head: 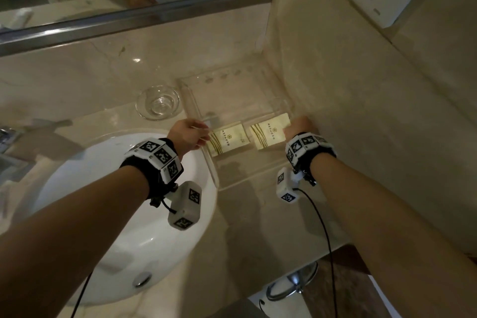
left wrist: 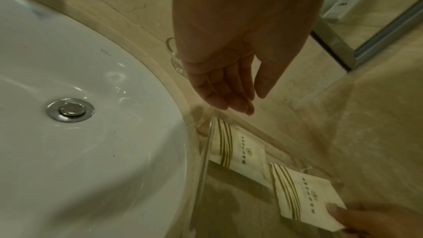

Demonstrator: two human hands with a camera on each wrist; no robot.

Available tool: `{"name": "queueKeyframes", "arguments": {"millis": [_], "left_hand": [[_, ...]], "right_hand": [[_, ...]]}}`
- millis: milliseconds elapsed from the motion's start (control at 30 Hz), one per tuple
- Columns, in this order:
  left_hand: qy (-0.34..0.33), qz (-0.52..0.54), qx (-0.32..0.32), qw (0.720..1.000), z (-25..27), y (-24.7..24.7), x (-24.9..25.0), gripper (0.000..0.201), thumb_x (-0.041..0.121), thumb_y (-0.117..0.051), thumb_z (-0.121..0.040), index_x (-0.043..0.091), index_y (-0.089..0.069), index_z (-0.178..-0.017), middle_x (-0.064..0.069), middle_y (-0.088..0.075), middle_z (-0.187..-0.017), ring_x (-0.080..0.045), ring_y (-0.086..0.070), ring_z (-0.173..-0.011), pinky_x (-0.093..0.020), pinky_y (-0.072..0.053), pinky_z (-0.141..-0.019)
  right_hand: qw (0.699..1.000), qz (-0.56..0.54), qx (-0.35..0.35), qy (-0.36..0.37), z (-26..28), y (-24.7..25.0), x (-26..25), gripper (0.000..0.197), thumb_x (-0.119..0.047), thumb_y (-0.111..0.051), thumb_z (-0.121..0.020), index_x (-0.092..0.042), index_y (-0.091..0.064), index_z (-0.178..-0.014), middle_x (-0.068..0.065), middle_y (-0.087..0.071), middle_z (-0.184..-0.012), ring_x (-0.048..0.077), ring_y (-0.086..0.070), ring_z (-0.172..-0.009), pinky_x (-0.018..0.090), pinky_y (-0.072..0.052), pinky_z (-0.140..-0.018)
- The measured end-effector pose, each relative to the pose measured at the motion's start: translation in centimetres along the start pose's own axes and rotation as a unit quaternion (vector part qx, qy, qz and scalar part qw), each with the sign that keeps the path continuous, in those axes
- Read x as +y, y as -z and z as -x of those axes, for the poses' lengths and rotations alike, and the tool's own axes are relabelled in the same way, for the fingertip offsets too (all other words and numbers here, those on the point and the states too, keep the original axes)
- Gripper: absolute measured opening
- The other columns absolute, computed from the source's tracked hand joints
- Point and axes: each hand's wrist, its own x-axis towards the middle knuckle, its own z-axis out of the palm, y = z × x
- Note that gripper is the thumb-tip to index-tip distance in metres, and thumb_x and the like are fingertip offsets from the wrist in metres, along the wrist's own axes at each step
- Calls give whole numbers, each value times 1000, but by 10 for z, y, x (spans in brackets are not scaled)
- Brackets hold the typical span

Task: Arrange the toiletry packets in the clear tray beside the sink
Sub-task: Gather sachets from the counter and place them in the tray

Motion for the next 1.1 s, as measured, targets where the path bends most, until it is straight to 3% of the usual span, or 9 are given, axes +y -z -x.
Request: {"name": "queueKeyframes", "arguments": {"millis": [67, 133, 267, 433, 567, 700, 833, 1000, 1100], "left_hand": [[5, 7, 11, 1000, -2, 2, -1, 20, 4, -52, -90, 16, -52, -74, -3, -58, -69, -3, -55, -40, -16, -41, -50], [9, 10, 16, 1000, -3, 5, -2, 20, 3, -52, -91, 15, -52, -75, -3, -57, -69, -10, -52, -53, -13, -41, -46], [17, 2, 18, 1000, -8, 8, -6, 14, 5, -52, -90, 14, -53, -80, -3, -58, -70, -12, -51, -59, -20, -41, -57], [19, -4, 22, 1000, -11, 9, -8, 16, 5, -53, -90, 15, -54, -78, -3, -59, -71, -13, -52, -59, -20, -41, -58], [11, -6, 23, 1000, -9, 11, -7, 17, 5, -52, -90, 16, -54, -77, -3, -59, -70, -12, -52, -59, -20, -42, -58], [0, -5, 27, 1000, -5, 16, -2, 19, 6, -51, -91, 16, -54, -75, -3, -59, -71, -12, -52, -60, -20, -42, -59], [-4, 12, 41, 999, 3, 31, 1, 20, 6, -50, -92, 17, -53, -75, -2, -59, -71, -12, -52, -60, -20, -42, -59], [-12, 61, 80, 995, 27, 71, -3, 23, 4, -51, -91, 17, -51, -73, -4, -57, -69, -13, -50, -58, -20, -40, -56], [-15, 73, 119, 990, 45, 107, -15, 24, 3, -49, -91, 17, -52, -71, -4, -58, -68, -13, -50, -56, -20, -40, -54]], "right_hand": [[999, 13, 45, 19, -4, -5, -8, 28, -17, -47, -95, 3, -66, -100, 16, -69, -102, 29, -63, -79, 26, -40, -66], [998, 21, 53, 31, -5, -11, -14, 27, -17, -47, -95, 0, -66, -101, 16, -70, -104, 31, -67, -88, 29, -46, -68], [997, 56, 42, 32, -13, -14, -17, 29, -16, -49, -93, -3, -60, -117, 16, -62, -120, 31, -60, -110, 33, -48, -86], [994, 60, 88, 35, -15, -11, -24, 22, -9, -53, -91, 2, -62, -108, 19, -67, -110, 31, -67, -99, 26, -43, -64], [995, 33, 89, 26, -8, -10, -26, 37, -22, -58, -91, 1, -47, -118, 17, -64, -114, 32, -65, -100, 33, -48, -69], [993, 7, 111, 35, 5, -11, -31, 37, -25, -45, -98, -1, -37, -124, 17, -62, -116, 32, -64, -100, 32, -47, -67], [990, 15, 116, 79, 24, -6, -48, 36, -24, -37, -99, -1, -40, -127, 20, -60, -120, 36, -60, -108, 40, -48, -84], [966, -21, 95, 240, 74, -27, -104, 27, -24, -40, -96, -3, -57, -100, 18, -65, -92, 32, -61, -85, 31, -42, -66], [946, -51, 39, 319, 113, -57, -143, 21, -28, -47, -94, -12, -56, -82, 7, -56, -73, 25, -52, -71, 31, -44, -66]]}}
